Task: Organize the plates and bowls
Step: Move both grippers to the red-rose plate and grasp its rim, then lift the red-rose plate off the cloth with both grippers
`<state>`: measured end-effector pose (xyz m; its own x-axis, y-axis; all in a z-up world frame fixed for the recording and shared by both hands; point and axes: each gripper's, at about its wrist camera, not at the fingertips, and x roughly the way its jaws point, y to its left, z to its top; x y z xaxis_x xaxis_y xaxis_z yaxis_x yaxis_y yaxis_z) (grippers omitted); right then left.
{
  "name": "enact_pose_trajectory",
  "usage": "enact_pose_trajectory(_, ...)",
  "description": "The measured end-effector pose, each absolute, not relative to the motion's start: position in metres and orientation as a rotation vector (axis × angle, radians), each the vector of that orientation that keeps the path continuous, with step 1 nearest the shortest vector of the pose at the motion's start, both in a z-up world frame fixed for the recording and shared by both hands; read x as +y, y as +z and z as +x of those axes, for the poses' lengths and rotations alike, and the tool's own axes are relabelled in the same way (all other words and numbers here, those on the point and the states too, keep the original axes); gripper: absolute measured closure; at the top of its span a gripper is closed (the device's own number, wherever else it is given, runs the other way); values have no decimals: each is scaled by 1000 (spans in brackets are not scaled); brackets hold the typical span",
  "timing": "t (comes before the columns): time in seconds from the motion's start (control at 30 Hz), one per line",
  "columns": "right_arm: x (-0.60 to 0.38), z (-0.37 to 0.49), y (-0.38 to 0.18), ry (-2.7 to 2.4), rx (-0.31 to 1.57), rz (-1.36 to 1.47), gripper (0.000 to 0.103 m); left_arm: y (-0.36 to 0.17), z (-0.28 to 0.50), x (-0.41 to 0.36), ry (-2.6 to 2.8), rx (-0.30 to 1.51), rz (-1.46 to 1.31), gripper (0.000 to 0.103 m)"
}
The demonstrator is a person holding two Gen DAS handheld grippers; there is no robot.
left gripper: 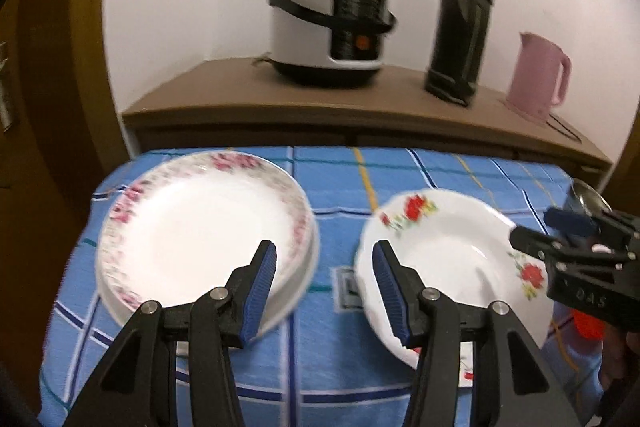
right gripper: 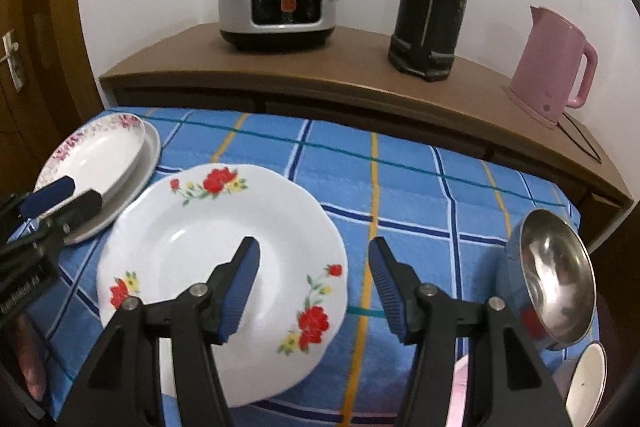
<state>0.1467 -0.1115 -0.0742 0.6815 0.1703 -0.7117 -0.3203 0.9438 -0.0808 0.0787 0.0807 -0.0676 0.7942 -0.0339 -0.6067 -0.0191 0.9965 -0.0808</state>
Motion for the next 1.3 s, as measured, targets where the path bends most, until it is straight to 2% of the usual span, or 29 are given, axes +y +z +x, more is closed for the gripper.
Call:
enact_pose_trajectory(0.57, -101, 149, -104, 266, 859, -288, 53, -91, 90, 60, -167, 792, -79, 50)
enact_pose_trajectory(0.7, -103, 152, -110, 264, 879, -282, 60, -94, 94, 55, -186, 819, -57, 50)
enact_pose_trajectory(0.93, -111, 154, -109, 282, 878, -235, 68, -98, 97, 54, -194, 846, -56, 50)
enact_pose_trajectory(1.0, -112, 154, -109, 284, 877, -229, 69, -98, 99, 53, -198, 846, -48, 52)
enact_pose_trajectory(1.03, -112, 154, -108, 284, 875, -222, 69, -99, 100, 53, -204, 849, -49, 60)
enact_pose_trajectory(1.07, -112, 154, -108, 287, 874, -217, 70, -100, 100, 53, -200, 852, -50, 62)
enact_pose_trajectory(1.3, -115, 153, -107, 322, 861, -166, 73, -100, 101, 60, -172, 854, -76, 64)
